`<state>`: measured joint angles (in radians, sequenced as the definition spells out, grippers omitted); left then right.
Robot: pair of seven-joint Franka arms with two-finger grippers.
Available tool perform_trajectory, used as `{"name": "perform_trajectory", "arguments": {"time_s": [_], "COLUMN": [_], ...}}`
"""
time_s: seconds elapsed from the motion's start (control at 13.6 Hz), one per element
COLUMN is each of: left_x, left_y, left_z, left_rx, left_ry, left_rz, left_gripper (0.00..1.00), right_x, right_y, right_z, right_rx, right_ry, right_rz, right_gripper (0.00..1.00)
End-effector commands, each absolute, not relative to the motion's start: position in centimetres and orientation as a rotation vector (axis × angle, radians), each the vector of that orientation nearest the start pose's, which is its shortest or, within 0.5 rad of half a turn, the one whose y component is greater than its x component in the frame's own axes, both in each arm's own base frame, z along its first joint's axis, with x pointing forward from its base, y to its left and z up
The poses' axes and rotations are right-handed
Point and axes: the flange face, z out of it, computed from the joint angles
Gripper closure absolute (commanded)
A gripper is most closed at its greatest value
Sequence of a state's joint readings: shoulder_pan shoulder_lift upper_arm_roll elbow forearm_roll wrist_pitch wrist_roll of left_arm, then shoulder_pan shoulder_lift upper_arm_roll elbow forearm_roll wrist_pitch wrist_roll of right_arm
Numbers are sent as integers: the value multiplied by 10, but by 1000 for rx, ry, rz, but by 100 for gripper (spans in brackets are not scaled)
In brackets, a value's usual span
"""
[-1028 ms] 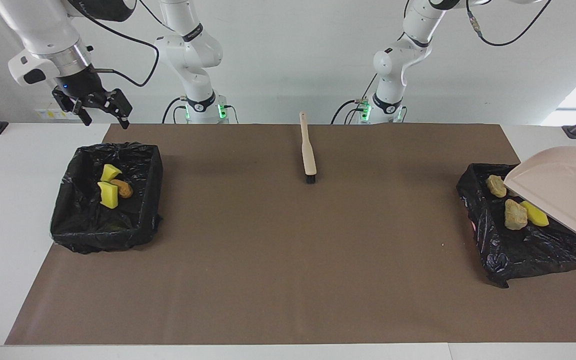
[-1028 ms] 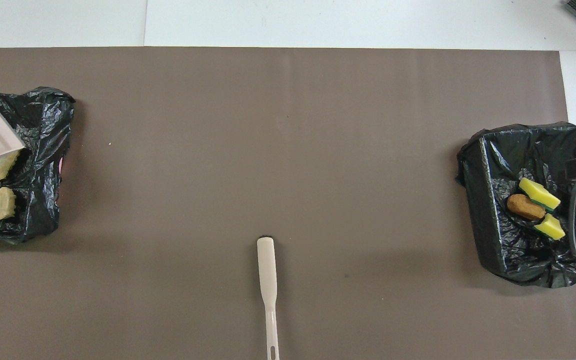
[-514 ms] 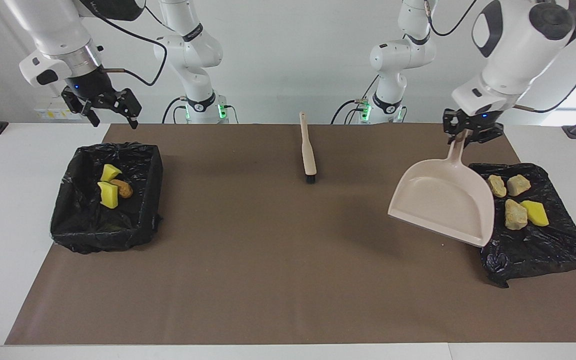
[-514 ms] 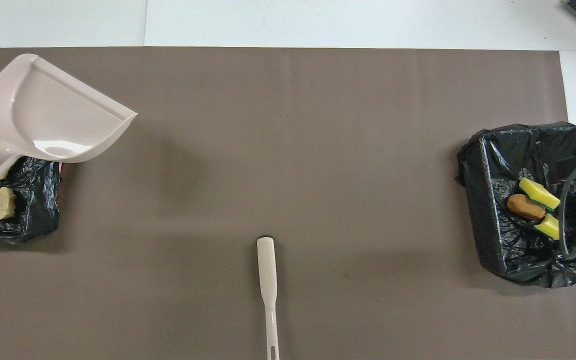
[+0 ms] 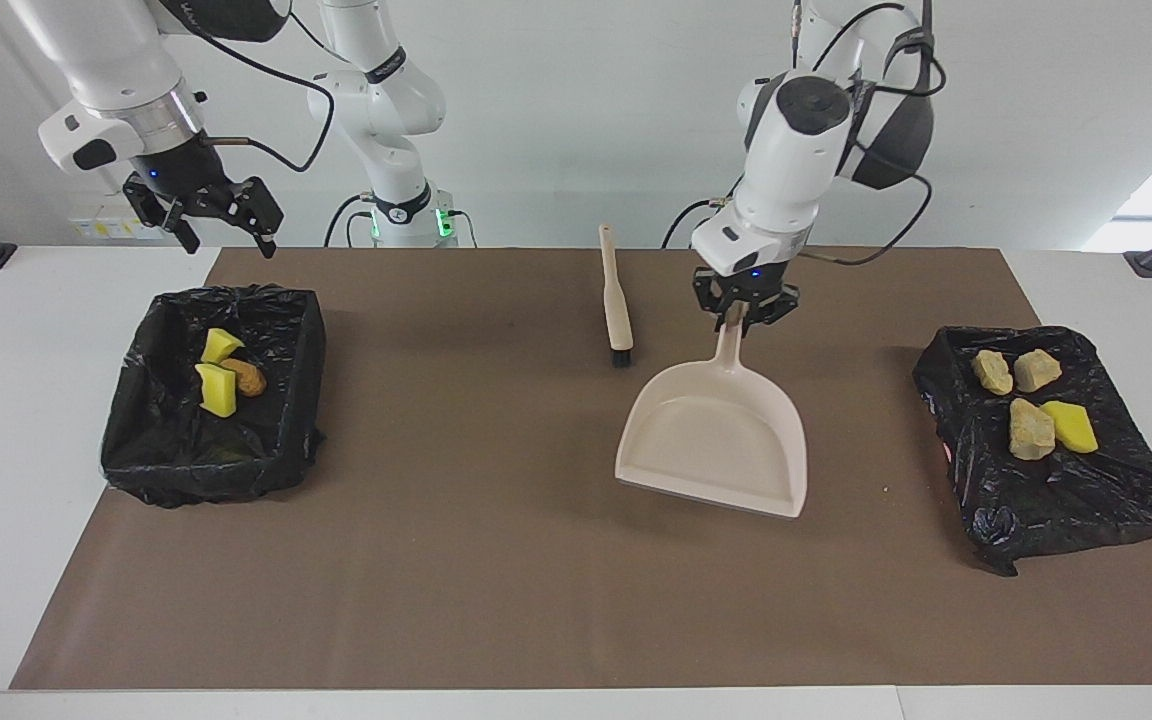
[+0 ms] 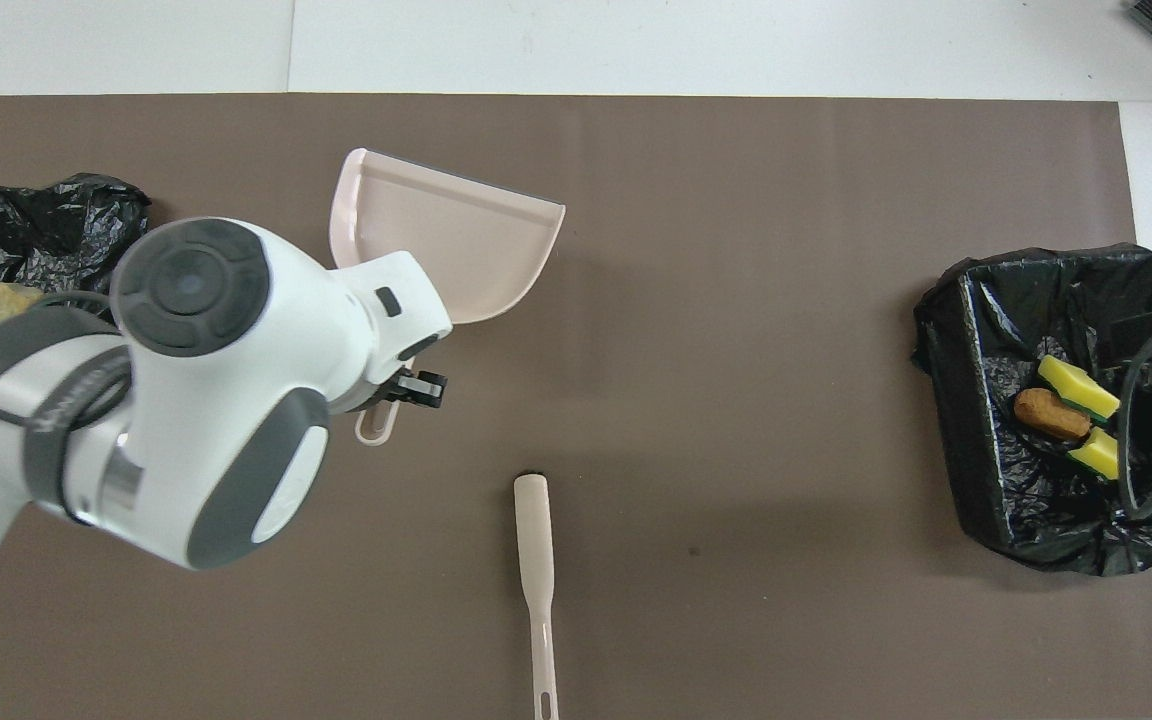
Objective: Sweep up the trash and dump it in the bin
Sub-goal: 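Bring the empty dustpan back toward the table center with the left gripper, then lower the dustpan onto the table and open the left gripper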
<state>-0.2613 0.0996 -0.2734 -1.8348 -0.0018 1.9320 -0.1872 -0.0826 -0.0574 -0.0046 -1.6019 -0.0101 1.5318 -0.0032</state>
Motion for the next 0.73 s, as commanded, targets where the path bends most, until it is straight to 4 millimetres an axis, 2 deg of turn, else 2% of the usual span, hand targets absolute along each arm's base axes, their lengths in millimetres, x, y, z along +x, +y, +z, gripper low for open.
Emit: {"name": "perform_trajectory", "arguments": {"time_s": [0.0, 0.15, 0.29, 0.51, 0.66], "left_x": [512, 505, 504, 505, 503], "left_y": [-329, -344, -361, -370, -381], "left_z": [438, 430, 404, 404, 389], "left_rx": [-3150, -3155, -3170, -3201, -3217], "left_ry": [564, 551, 511, 475, 404], "left_rz": [14, 21, 35, -33, -24], "left_gripper": [100, 100, 100, 100, 100], "right_x": [525, 525, 525, 525, 525], "right_y": [-46, -46, -46, -46, -46], "right_z": [639, 639, 639, 639, 639], "right_rx": [-3125, -3125, -3125, -3125, -3125], "right_ry": [146, 146, 148, 146, 146], "right_rz": [14, 14, 14, 14, 14], "right_gripper": [0, 0, 0, 0, 0]}}
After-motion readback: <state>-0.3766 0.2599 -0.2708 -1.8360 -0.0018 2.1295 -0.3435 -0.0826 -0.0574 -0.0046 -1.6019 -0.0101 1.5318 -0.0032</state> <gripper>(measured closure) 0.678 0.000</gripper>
